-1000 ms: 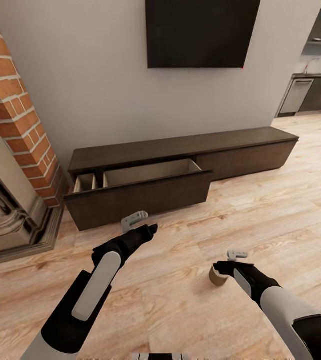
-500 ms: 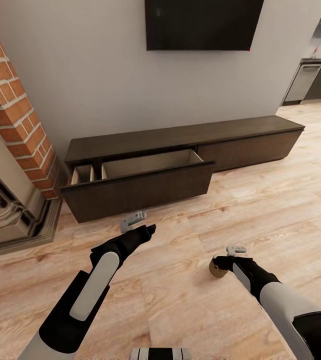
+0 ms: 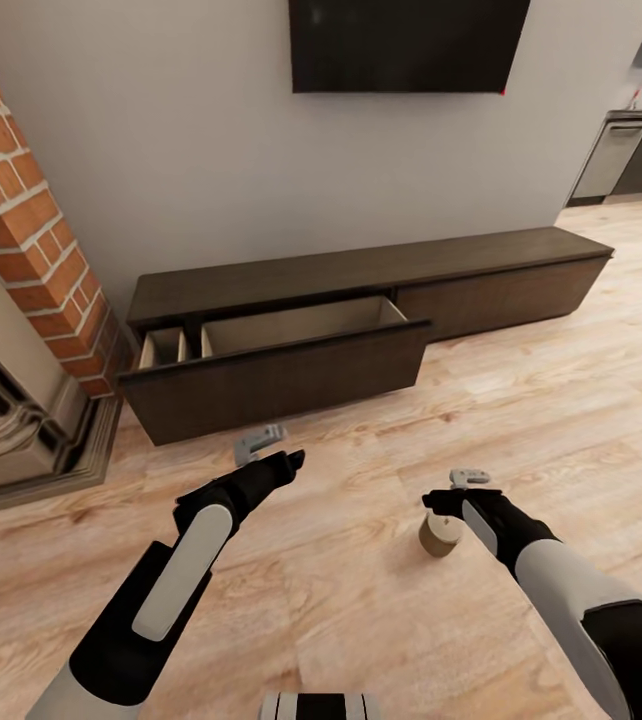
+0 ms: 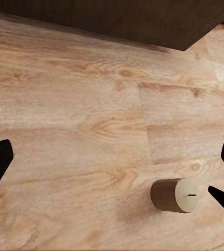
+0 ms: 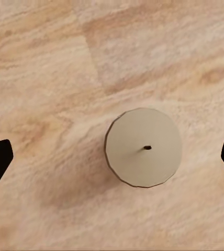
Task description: Place each of the two pumpkins and all three candles from the living room inside a cabinet in the living room (use any cabinet), then make sure every cabinet is closed, and position the cauldron so it is next to a table in the living room.
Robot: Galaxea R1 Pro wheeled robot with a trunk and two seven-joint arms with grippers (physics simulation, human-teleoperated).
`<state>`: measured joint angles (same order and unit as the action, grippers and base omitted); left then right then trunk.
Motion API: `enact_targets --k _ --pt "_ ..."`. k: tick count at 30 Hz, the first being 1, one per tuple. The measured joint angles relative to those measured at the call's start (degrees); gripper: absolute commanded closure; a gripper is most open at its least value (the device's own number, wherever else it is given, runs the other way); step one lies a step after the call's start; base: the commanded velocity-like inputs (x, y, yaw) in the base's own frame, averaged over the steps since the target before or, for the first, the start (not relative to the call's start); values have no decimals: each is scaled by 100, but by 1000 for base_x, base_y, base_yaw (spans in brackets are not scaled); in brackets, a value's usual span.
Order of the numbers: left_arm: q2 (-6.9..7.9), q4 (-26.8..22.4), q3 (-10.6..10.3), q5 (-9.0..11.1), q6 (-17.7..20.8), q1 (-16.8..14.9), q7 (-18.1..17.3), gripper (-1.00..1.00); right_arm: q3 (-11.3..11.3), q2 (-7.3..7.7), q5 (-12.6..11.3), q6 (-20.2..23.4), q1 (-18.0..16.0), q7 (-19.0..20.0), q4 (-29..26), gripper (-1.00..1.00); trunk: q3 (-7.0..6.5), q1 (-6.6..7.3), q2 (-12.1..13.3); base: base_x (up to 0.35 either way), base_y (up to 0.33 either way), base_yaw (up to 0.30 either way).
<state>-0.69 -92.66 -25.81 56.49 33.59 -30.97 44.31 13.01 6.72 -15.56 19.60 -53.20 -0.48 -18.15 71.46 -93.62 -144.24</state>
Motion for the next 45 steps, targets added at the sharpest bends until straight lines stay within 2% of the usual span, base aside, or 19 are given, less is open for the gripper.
enact_targets --k 9,19,27,45 --pt "52 0 0 5 -1 -1 0 -100 16 1 3 -15 1 -6 244 -100 0 0 0 276 0 0" --pt "61 4 17 125 -3 0 8 -100 -18 49 1 -10 -5 -8 471 -100 0 -1 0 64 -24 0" --pt "42 2 8 138 -1 0 9 -100 -21 105 2 17 -5 -8 498 -100 0 -2 0 77 -73 0" --pt "35 0 26 142 0 -1 9 -100 11 82 1 -4 -5 0 499 -100 399 -49 -24 0 0 0"
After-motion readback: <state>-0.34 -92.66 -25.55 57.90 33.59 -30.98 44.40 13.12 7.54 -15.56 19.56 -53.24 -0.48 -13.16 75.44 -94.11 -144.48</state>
